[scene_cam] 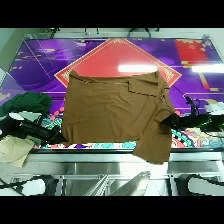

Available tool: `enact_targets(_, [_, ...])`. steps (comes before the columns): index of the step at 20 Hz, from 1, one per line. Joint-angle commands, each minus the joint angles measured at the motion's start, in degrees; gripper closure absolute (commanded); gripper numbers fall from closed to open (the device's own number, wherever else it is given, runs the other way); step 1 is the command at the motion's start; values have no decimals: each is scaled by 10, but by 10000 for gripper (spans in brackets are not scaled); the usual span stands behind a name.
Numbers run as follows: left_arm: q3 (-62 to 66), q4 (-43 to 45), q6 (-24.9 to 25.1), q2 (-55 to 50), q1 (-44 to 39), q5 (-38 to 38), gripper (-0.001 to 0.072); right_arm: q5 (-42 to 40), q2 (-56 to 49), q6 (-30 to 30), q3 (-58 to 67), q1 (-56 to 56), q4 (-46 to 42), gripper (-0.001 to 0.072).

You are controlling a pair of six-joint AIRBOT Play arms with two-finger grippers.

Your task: Fold the shirts.

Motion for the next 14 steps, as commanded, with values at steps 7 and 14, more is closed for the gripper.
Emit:
enact_targets(7, [43,-2,-12,-28,-11,50,683,99,1,-11,1,-104,-30,559])
enact_targets(14, [51,-185,64,54,77,-9,683,200,47,-11,19,-113,100,684])
